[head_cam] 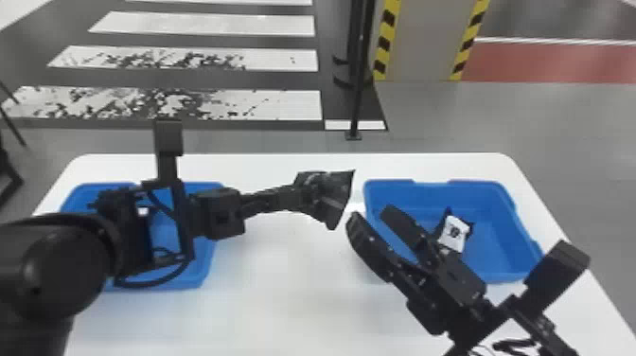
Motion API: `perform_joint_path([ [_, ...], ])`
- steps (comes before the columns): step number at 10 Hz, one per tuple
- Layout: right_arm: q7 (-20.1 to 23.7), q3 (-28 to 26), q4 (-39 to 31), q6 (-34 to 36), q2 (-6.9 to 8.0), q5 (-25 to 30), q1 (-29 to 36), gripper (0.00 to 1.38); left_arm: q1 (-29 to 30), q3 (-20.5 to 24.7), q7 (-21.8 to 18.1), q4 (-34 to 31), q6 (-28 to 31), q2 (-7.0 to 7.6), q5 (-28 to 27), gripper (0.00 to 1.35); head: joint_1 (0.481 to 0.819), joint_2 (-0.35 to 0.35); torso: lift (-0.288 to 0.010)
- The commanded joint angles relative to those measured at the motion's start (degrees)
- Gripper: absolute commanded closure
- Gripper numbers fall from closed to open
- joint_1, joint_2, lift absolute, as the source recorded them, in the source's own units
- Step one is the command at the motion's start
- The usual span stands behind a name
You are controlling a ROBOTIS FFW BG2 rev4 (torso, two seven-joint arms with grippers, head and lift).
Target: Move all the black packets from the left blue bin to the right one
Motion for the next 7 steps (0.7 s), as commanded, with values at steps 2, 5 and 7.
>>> perform_joint_path([
  [2, 0.0, 2.05, 0.93, 0.47, -0.45, -0.4, -1.99, 0.42, -0.57, -2.98, 0.38, 0.79, -0.43, -0.34, 1.2, 1.2, 0.695, -0.032, -0.139],
  [5, -0.09, 2.4, 1.77, 2.02, -0.54, 0.52, -3.4, 1.06, -0.57, -4.92, 0.46, 0.93, -0.85, -0.43, 2.8, 1.2, 0.695, -0.053, -0.139],
  [7, -0.7, 1.83, -0.62, 3.57, -0.8, 2.69, -2.7, 1.29, -0.43, -4.46, 0.46, 0.93, -1.13, -0.43, 2.8, 1.2, 0.695, -0.059, -0.139],
])
